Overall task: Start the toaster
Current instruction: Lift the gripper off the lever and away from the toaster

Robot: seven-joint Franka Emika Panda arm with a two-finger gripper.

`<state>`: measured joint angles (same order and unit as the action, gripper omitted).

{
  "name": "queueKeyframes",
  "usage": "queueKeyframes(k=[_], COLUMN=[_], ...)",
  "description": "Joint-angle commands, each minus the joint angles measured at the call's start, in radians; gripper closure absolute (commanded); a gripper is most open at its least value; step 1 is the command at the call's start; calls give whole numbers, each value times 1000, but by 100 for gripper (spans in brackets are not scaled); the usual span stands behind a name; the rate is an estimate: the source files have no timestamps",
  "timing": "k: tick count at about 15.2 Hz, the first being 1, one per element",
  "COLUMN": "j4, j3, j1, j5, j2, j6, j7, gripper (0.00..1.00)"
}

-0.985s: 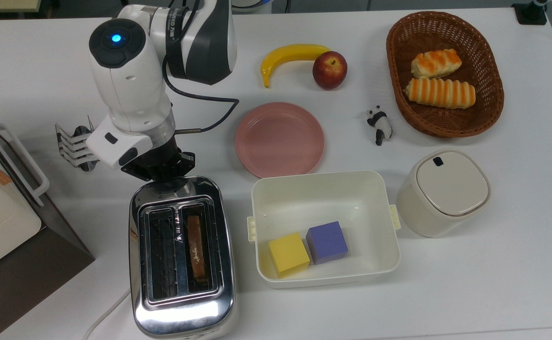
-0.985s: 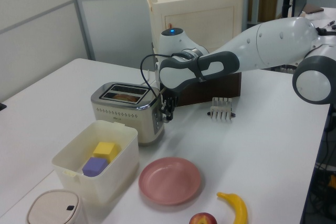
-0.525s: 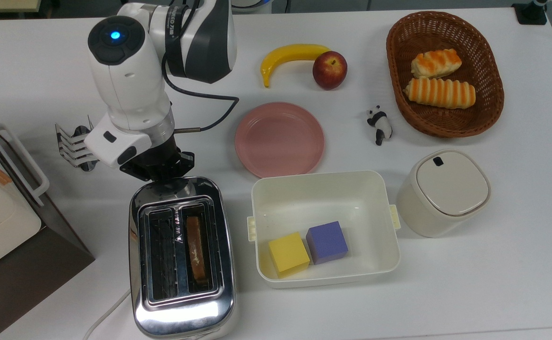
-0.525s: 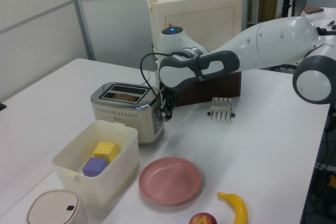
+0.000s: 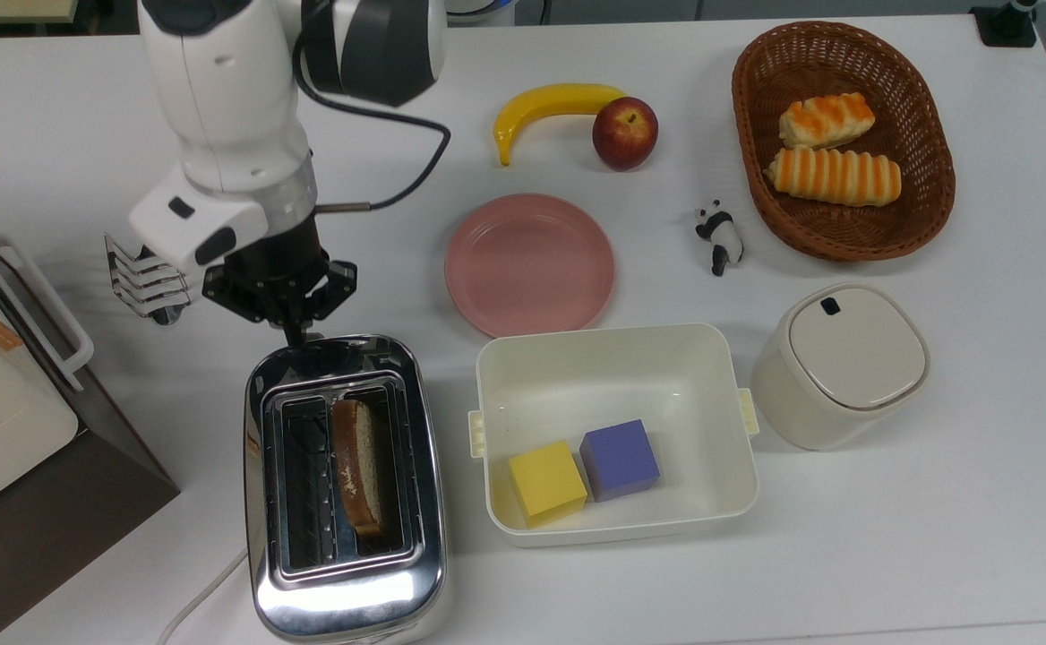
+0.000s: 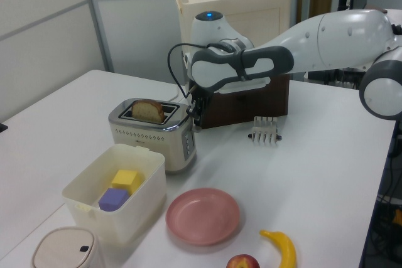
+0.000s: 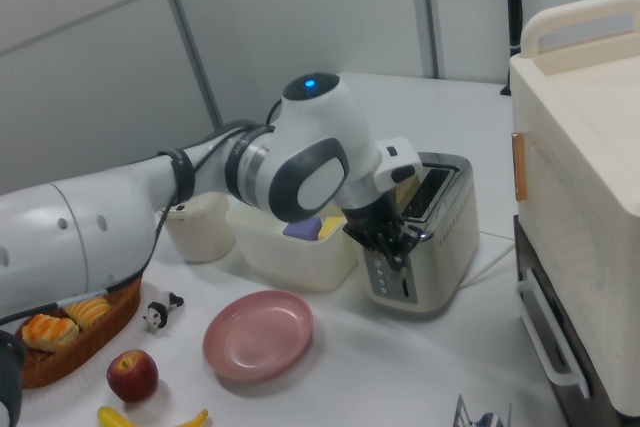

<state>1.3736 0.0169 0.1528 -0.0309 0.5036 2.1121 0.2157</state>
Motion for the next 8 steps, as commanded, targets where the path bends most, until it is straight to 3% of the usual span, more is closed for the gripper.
queueKeyframes(k=[1,8], j4=[38,24], j3=[-2,8], j1=[-9,-39], j5=[3,0], j2=[-85,-207], j6=[-61,-277], j7=[14,-33], gripper=[100,100])
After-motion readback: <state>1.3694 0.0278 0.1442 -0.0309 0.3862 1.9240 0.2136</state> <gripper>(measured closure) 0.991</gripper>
